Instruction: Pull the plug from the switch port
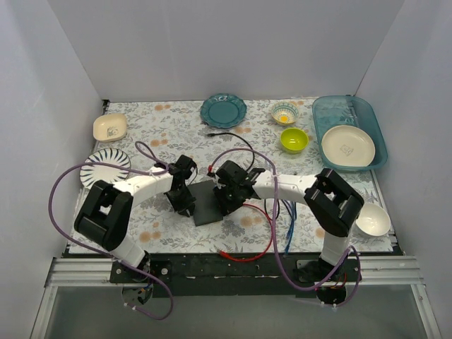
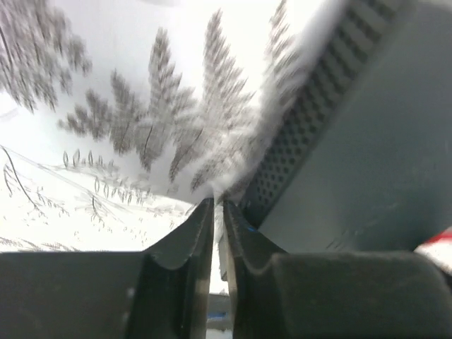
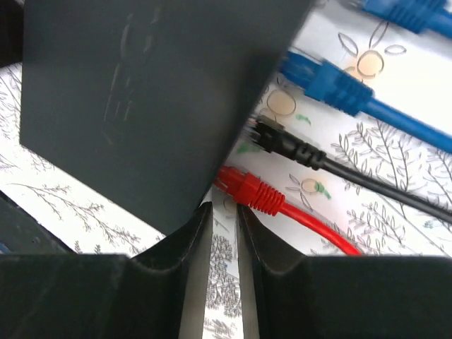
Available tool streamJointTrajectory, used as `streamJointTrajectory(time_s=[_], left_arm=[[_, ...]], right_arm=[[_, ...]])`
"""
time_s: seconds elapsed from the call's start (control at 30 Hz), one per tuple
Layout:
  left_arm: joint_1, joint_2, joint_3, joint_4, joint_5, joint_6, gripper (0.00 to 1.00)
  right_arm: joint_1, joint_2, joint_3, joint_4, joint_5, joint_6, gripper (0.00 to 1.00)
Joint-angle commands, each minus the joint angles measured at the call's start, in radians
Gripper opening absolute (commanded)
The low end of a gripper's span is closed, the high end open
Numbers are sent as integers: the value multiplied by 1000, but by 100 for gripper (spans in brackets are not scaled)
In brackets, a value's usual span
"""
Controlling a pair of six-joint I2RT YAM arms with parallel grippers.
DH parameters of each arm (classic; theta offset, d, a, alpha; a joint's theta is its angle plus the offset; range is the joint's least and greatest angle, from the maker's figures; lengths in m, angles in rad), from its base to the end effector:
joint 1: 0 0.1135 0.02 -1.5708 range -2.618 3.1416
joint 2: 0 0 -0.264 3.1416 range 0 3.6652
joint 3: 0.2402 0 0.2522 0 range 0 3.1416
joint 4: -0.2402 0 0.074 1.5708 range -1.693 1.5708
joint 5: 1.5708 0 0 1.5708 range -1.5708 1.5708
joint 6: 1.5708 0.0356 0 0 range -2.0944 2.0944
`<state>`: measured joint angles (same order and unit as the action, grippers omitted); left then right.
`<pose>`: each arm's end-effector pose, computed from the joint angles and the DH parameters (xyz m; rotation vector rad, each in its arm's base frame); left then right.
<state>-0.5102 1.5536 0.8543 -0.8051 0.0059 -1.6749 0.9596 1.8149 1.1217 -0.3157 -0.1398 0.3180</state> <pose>0.2170 -0.1217 0.1563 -1.7128 2.6016 -0.0961 0.2076 0.3049 0.1668 -0.9049 2.5501 0.6175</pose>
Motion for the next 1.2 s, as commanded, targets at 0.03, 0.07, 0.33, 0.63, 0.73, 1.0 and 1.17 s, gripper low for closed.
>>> streamJointTrajectory(time_s=[0.03,0.07,0.33,0.63,0.73,1.0,1.17], left_arm=[[13,4,101,0,-200,-20,22],[13,-36,121,-15,-220,-32,25],[-31,-259,85,-7,-140,-69,38],[-358,-297,-63,121,-96,-192,20],[-422,-279,-78,129,-100,-209,18],[-435,-210,-161,193,-17,-233,13],[-430,-149,-184,182,-7,-253,12]], right_arm=[[31,-69,110,-89,83,-16,32],[27,-86,139,-117,129,-16,33],[-91,-186,237,-140,256,-19,40],[-291,89,399,-97,103,36,28],[-295,176,458,-103,75,35,27],[-292,337,582,-106,-35,55,29],[-288,351,547,-97,-64,53,30]])
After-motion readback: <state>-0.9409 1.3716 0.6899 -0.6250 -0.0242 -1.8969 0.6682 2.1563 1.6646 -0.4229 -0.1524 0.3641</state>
